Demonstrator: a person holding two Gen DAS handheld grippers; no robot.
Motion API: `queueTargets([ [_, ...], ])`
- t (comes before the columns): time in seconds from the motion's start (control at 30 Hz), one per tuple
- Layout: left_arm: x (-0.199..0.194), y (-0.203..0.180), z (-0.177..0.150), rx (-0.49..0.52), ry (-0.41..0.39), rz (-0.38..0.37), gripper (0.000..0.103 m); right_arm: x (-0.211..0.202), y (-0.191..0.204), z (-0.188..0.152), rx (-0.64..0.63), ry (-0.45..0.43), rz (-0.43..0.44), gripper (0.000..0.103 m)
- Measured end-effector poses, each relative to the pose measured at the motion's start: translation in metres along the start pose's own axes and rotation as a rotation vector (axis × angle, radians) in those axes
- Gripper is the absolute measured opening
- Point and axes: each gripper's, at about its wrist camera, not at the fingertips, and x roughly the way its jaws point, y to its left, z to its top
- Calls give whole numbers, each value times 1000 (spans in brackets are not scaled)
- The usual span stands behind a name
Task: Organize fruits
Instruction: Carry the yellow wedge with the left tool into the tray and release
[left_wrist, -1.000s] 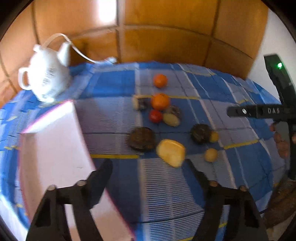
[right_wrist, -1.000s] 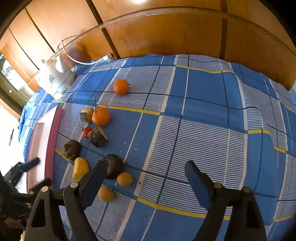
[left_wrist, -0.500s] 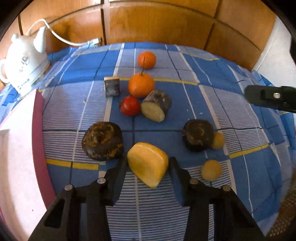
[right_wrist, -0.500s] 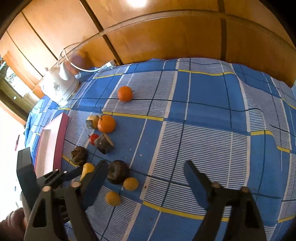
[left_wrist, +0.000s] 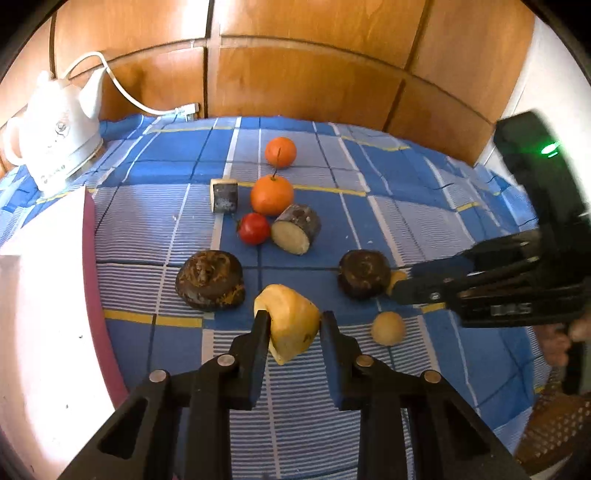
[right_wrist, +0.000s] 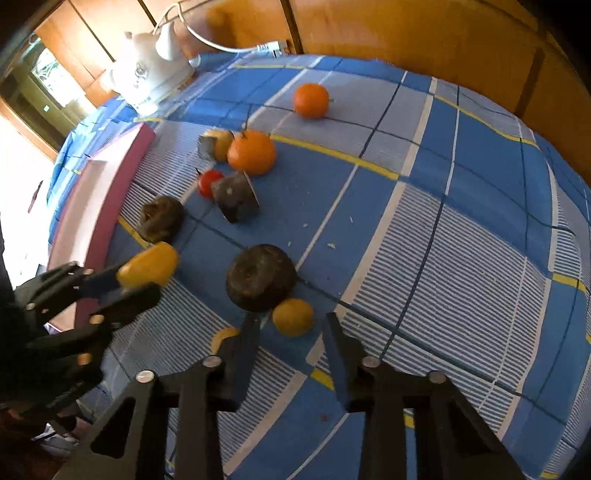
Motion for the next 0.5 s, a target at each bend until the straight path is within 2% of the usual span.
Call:
queueTargets([
  [0.07, -10, -1, -1, 2, -24, -5, 27, 4, 0, 0, -8, 7, -11, 26],
  [0.23, -48, 8, 2, -16, -117, 40, 27, 9, 3, 1, -37, -5, -37, 25],
  [0.33, -72, 24, 3, -33, -180, 122, 27, 10, 1, 1, -35, -5, -37, 25],
  [0.5, -95, 75, -4, -126, -224, 349, 28, 10, 1, 1, -30, -3, -32, 25],
])
